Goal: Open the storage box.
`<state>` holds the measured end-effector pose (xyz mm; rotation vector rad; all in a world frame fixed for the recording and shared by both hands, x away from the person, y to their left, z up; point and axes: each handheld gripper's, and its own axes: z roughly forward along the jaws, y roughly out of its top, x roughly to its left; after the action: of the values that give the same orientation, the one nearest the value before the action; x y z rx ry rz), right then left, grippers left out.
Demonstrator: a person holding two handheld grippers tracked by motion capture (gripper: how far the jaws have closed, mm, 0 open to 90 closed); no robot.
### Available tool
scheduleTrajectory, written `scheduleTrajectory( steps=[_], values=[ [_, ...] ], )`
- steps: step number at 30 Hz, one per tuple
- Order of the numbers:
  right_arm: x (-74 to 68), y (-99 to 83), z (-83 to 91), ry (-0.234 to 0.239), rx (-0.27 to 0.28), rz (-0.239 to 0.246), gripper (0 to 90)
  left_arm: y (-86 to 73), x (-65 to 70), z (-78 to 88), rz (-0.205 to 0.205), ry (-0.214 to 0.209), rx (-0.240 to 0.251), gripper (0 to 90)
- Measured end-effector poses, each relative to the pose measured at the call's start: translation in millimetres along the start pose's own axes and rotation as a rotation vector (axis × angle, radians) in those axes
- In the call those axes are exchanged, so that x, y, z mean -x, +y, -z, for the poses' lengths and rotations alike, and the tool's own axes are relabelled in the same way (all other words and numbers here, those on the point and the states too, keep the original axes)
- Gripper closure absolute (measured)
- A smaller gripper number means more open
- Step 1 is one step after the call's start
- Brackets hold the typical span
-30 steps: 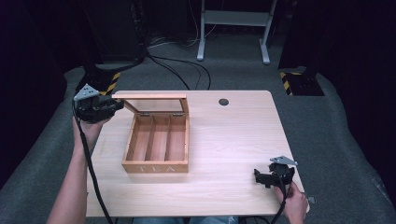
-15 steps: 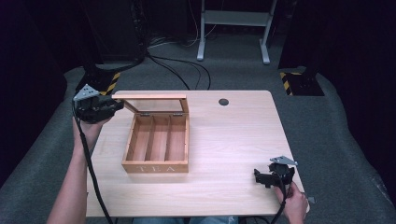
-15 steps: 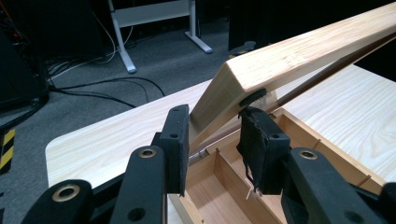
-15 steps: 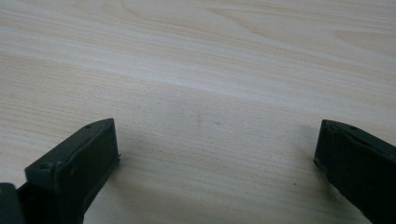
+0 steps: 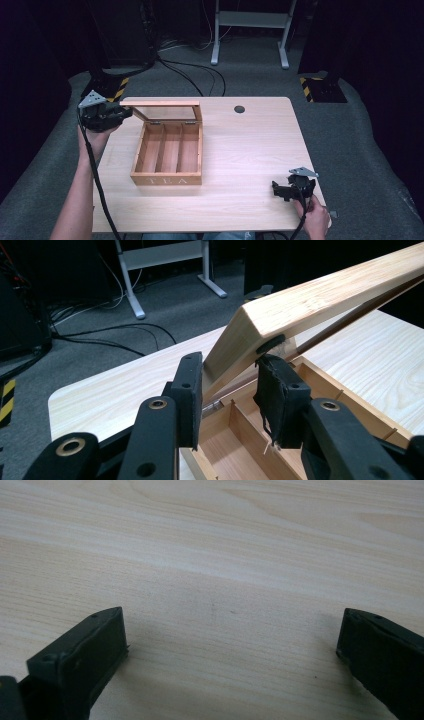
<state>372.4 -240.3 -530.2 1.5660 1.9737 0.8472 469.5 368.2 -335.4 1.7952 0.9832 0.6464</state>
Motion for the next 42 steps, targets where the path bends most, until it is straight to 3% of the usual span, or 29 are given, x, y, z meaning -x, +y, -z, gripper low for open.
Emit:
scheduleTrajectory(
  steps=[42],
  values=[
    [0.0, 0.0, 0.0, 0.0, 0.0, 0.0, 0.0, 0.7, -0.3, 0.3, -0.006, -0.004, -0.006, 62.7]
  ],
)
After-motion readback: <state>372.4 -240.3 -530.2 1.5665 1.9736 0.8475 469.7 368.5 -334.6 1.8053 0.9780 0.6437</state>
